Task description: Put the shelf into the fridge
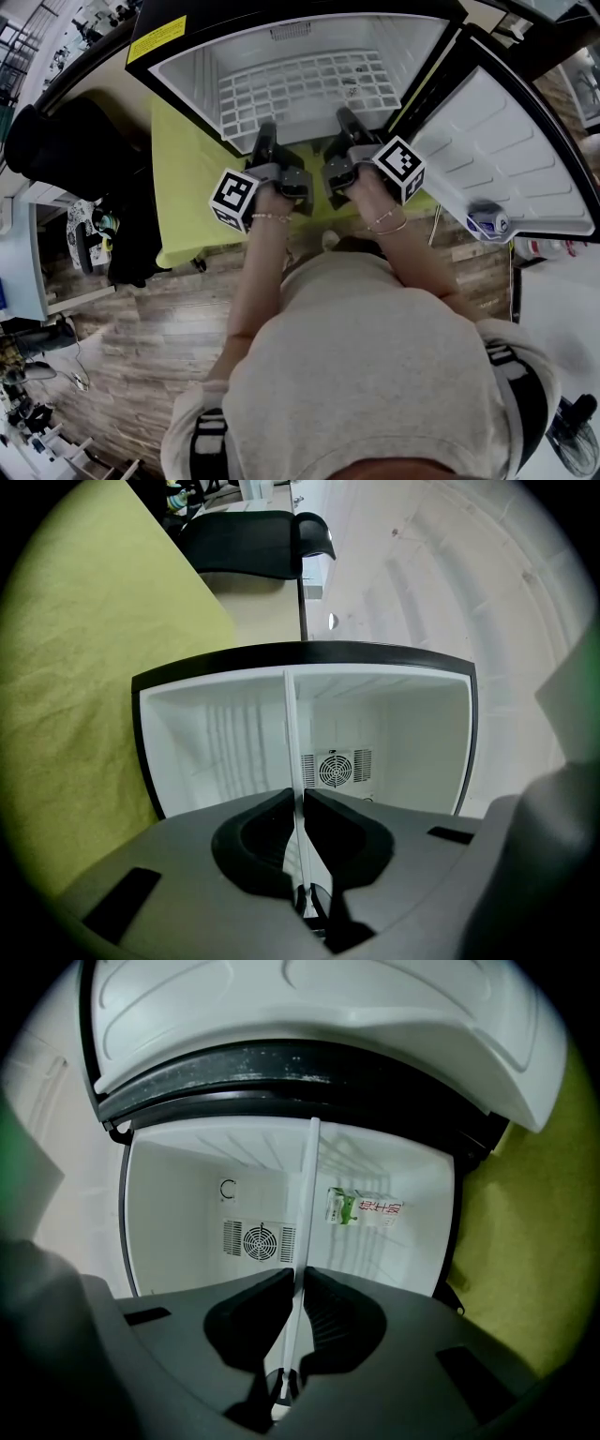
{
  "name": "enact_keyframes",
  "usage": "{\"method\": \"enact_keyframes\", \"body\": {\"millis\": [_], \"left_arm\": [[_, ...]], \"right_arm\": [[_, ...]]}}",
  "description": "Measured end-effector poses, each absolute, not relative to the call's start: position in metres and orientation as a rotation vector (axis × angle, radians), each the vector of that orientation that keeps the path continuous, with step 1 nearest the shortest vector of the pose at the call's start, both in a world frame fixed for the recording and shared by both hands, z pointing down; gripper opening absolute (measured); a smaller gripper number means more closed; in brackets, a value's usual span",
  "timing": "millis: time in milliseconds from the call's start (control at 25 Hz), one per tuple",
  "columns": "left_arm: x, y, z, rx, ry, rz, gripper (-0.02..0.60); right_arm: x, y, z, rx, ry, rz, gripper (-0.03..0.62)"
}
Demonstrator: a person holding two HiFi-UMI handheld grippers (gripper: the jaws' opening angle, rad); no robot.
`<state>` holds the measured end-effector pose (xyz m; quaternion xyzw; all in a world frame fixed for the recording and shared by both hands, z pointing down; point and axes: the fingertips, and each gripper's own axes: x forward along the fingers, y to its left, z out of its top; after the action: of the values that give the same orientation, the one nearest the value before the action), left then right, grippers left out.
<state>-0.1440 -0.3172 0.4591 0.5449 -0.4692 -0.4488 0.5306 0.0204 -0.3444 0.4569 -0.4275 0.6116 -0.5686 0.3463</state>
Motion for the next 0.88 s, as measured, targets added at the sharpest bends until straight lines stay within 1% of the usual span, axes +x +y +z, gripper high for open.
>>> {"method": "enact_keyframes", "body": {"millis": [880], "left_arm": [[-0.146,-0.339,0.460,1.331,-1.100,-1.054,0.029]], "right_arm": [[0.018,-0.367,0.462,-1.099,1.556,-1.484,0.032]]}}
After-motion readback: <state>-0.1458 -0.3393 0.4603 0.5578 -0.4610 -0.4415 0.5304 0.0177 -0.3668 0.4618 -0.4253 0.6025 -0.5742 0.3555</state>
